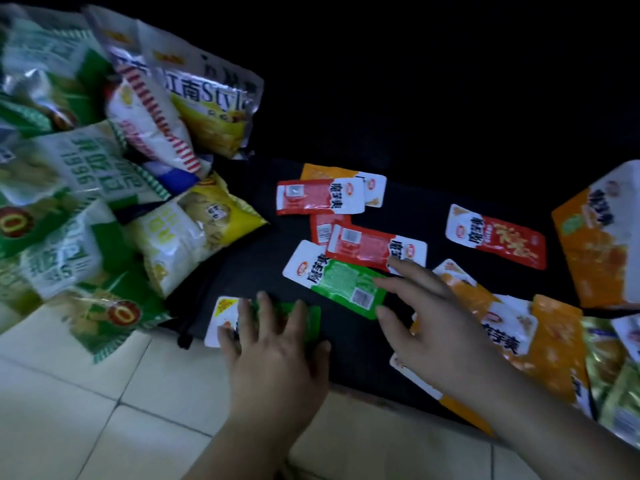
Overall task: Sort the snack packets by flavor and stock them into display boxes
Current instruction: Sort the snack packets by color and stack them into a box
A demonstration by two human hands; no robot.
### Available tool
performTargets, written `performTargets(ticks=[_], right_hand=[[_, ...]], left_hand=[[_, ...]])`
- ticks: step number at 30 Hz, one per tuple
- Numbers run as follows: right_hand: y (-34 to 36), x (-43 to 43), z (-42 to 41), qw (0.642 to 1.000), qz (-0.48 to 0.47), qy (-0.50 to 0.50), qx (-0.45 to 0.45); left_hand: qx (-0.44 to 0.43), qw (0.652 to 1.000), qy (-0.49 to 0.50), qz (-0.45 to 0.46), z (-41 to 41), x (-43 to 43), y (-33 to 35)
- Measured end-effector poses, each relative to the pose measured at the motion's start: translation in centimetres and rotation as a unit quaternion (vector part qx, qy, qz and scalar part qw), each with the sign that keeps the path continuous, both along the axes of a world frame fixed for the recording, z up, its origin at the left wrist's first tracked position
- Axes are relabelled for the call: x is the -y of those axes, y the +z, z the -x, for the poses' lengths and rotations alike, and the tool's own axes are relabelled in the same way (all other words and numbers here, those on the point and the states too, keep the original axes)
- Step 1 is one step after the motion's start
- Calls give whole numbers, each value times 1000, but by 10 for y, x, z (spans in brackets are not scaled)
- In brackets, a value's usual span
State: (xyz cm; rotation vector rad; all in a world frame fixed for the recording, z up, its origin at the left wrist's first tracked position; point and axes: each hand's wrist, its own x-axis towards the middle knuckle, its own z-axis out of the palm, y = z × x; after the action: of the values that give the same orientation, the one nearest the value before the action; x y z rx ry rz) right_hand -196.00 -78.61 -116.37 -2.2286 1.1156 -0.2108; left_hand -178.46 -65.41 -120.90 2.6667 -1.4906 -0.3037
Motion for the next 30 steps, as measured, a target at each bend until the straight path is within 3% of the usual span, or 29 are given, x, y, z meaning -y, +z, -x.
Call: performTargets(ticks=[2,7,11,16,18,22,26,28,30], right_hand=[[-5,4,-26,998,14,50,-25],[-18,8,-53,990,-19,109,-93],[-14,8,-43,986,-42,123,-108],[-17,-2,-44,982,-42,144,-112],[-19,-6,-44,982,-63,148,-102],[-10,4,-42,981,-144,112,-63],[-7,12,-39,984,-153,82,-33],[-12,10,-38,987,-155,49,-4],[-17,9,-33,983,-180,14,28]], left_hand=[[-11,1000,4,-5,-6,-5,-4],[-115,972,-112,172,-30,-8,-13],[-73,989,-13,130,-49,-7,-13],[-112,983,-21,144,-50,1,-4],[-154,978,18,137,-49,8,4],[-278,938,89,190,-53,12,18],[-427,848,179,257,-48,25,36],[-401,865,170,248,-48,38,33],[-292,931,113,188,-50,49,22]])
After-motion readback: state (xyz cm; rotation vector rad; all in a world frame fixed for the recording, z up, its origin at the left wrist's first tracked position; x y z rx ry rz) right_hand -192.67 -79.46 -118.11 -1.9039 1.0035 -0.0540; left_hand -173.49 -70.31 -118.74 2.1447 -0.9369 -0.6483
